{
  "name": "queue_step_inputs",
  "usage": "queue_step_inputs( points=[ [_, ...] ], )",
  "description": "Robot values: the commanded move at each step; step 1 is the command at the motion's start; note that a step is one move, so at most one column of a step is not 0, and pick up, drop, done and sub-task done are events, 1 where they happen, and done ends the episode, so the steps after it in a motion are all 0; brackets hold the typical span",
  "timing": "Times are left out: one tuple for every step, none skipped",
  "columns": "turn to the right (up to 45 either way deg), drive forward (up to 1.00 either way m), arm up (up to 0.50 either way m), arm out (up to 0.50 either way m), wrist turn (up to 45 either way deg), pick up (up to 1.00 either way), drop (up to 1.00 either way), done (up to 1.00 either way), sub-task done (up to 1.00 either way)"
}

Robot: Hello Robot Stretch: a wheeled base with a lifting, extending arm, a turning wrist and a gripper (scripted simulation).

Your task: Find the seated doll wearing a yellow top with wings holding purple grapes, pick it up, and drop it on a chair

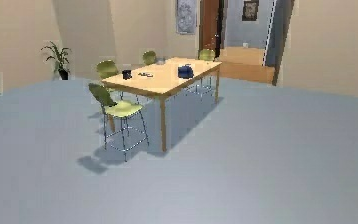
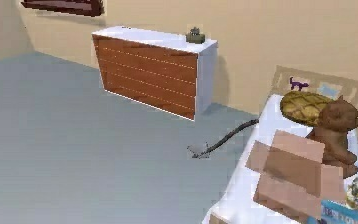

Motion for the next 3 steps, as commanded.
queue_step_inputs(
  points=[
    [45.0, 0.0, 0.0, 0.0, 0.0, 0.0, 0.0, 0.0, 0.0],
    [45.0, 0.0, 0.0, 0.0, 0.0, 0.0, 0.0, 0.0, 0.0],
    [45.0, 0.0, 0.0, 0.0, 0.0, 0.0, 0.0, 0.0, 0.0]
  ],
)
